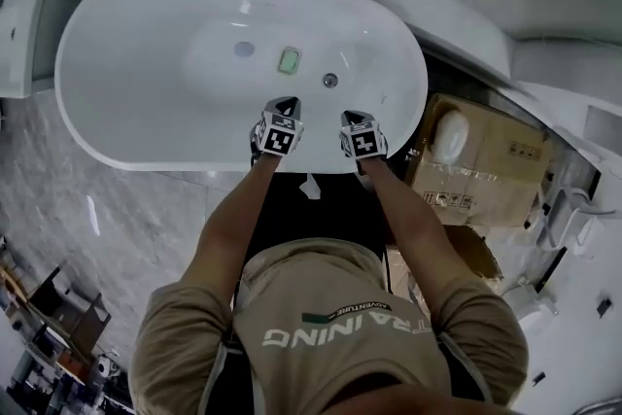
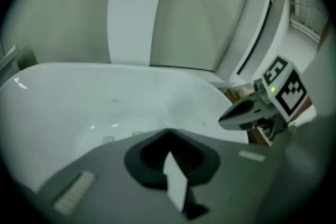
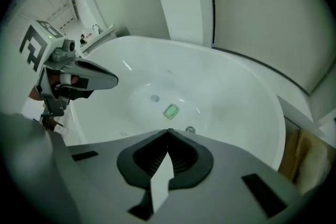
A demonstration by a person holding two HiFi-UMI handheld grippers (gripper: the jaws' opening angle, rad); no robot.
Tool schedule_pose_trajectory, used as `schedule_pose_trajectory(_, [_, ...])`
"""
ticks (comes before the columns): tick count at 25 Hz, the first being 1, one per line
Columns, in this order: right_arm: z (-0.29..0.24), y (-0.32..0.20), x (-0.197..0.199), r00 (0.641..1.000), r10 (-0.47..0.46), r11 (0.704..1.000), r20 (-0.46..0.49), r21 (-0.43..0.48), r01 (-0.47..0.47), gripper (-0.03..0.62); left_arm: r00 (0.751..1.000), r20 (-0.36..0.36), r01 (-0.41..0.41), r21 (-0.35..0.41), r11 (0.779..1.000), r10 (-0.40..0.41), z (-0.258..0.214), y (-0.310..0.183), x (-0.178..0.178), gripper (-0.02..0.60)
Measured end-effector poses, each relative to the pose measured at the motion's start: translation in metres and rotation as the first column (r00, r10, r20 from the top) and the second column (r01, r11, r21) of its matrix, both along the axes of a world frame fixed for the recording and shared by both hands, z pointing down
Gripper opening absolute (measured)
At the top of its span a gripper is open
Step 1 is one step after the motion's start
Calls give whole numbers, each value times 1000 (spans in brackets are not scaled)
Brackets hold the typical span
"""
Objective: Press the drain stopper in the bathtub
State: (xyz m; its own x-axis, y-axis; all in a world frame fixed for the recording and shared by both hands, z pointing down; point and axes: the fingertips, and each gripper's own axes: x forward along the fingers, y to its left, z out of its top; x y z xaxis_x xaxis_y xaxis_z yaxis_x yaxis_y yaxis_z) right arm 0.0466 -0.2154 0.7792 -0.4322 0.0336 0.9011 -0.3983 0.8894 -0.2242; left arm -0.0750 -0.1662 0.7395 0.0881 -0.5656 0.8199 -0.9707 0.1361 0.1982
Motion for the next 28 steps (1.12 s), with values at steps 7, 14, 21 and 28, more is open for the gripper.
schedule_pose_trajectory(7, [-83, 5, 5, 991, 93, 995, 99, 19, -95, 8, 1000, 19, 18, 51, 999, -19, -68, 13, -2, 2])
schedule_pose_trajectory(14, [-165, 12, -5, 968, 87, 992, 236, 72, -107, 8, 999, 46, 1, 121, 993, -7, -137, 25, -5, 2])
schedule_pose_trajectory(21, [-271, 6, -38, 907, 13, 986, 420, 144, -81, 8, 997, 79, -14, 281, 960, -8, -235, 1, -26, 2])
schedule_pose_trajectory(28, [-365, -24, -80, 831, -26, 970, 556, 216, -115, 9, 985, 170, -63, 423, 904, -11, -324, -21, -56, 2])
